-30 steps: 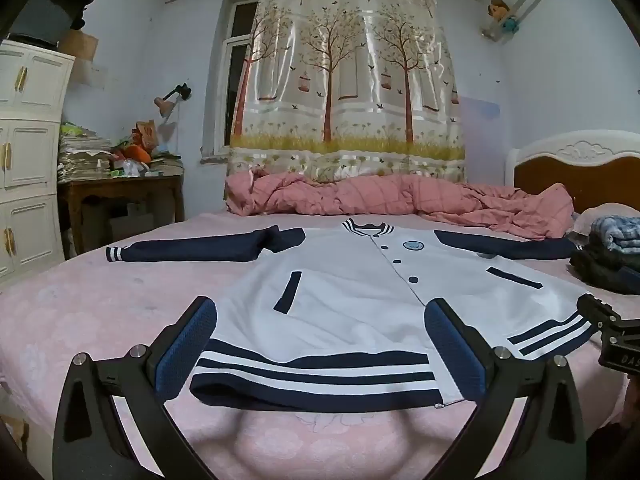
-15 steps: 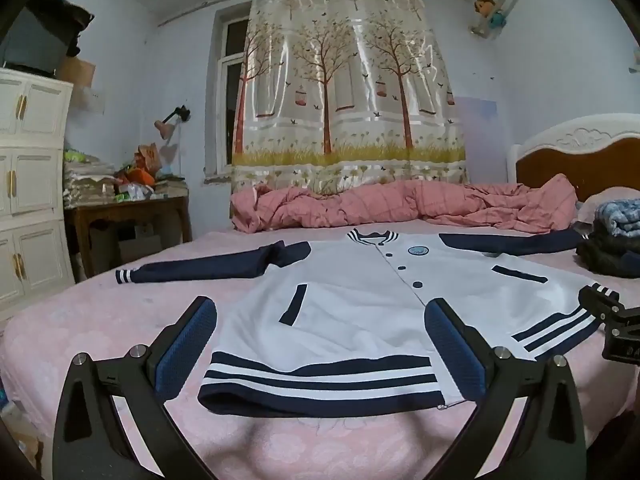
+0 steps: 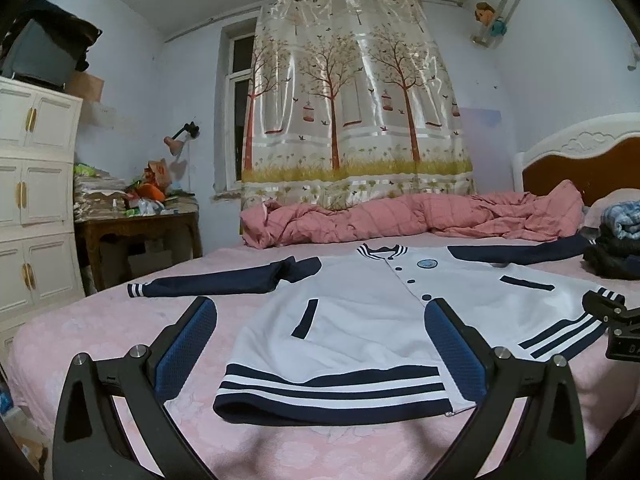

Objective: Fold large clothes

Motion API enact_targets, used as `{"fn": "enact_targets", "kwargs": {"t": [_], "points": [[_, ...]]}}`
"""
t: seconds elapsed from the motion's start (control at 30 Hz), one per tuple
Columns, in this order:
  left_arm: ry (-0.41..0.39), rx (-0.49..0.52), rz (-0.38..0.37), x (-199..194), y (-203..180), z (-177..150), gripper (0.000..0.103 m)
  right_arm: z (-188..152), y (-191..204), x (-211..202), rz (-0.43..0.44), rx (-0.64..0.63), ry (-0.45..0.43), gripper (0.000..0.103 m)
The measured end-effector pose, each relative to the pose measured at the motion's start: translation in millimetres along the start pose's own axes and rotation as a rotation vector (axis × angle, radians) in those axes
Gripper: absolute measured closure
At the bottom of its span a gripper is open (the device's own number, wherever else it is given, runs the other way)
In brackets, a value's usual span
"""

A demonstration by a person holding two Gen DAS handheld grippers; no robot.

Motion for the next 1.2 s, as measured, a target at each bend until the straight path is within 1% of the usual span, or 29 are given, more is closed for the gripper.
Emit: {"fn": "enact_targets", "kwargs": {"t": [0.17,0.33,0.47,0.83,0.93,1.03,1.2], "points": [[-0.006,-0.002,-0.007,-3.2,-2.0,-0.4,0.0,-6.8,-5.3,2.5,-0.001,-0.001,0.0,0.0],[-0.006,0.008,-0.018,-5.1,-8.5,-1.3,0.0,-6.4,-5.9,2.0,0.0,-0.004,-0.001,0.0],[-0.005,0.013,-0.015,-4.7,-8.2,-0.5,0.0,-5.4,-11.7,3.4,0.0,-0.014,0.002,0.0],[-0.004,0.023,-0.014,-3.6,-11.1,-1.2,0.0,-5.6,-11.1,3.5,-0.001,-0.01,0.003,0.0],[-0.003,0.032,-0.028,-3.5,-14.0,-2.1,0.0,-6.1,-11.3,3.6,-0.002,-0.011,0.003,0.0],[0.009,0.043,-0.059,-1.8,-18.7,-3.8,0.0,-6.5,-11.1,3.8,-0.002,-0.014,0.005,0.0],[0.012,0.062,-0.028,-0.3,-22.9,-4.8,0.0,-7.6,-12.9,5.1,-0.014,-0.018,0.012,0.0]]}}
Point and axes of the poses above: each gripper's, at about its wrist camera, not at the fingertips, and x roughly the way its jaws point, y to its left, z to its top, the point moved 8 cm from there along x, roughly the way its jaws point, and after that the axes turned 8 degrees about z, right-handed, at the moved point
